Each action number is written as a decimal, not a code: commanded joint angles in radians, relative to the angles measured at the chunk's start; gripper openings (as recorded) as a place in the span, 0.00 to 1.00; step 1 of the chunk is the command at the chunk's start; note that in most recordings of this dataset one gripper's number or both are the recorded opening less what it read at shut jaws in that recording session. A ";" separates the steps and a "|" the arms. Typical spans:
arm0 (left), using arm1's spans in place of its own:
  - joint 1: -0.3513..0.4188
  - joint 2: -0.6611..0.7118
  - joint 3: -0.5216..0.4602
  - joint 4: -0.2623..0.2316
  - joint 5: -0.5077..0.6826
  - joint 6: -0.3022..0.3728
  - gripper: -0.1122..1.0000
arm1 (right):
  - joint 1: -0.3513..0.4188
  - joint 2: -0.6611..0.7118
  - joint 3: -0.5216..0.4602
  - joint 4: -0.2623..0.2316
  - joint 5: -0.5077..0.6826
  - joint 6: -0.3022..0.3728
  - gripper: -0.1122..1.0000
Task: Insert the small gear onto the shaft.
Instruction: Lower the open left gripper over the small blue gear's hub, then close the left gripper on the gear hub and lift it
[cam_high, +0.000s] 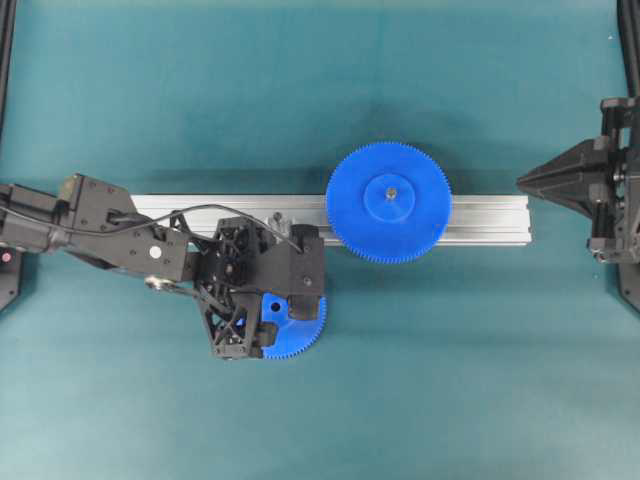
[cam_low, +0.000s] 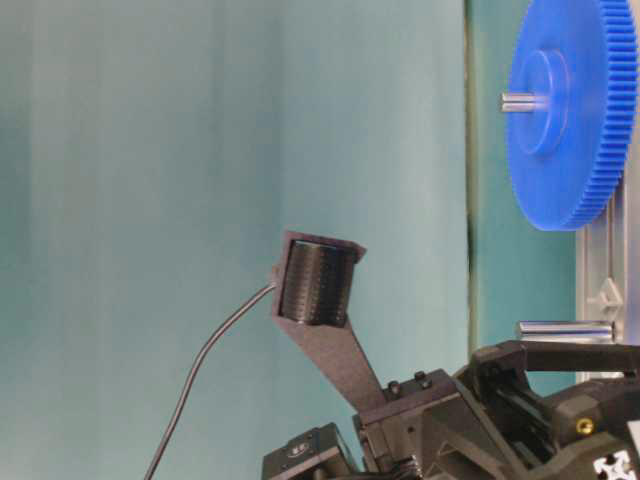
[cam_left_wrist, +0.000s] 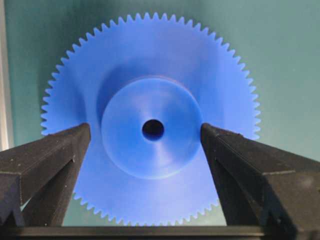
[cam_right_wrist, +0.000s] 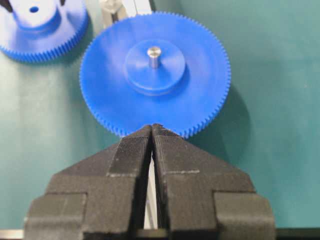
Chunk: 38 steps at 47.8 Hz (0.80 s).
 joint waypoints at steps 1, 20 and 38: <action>-0.003 -0.014 -0.021 0.002 -0.005 -0.002 0.93 | -0.002 -0.002 -0.009 0.000 -0.008 0.011 0.20; -0.008 -0.012 -0.021 0.002 -0.005 -0.006 0.93 | -0.003 -0.020 0.000 0.000 -0.003 0.011 0.20; -0.009 0.000 -0.028 0.002 -0.005 -0.011 0.93 | -0.003 -0.020 0.003 0.002 -0.005 0.011 0.20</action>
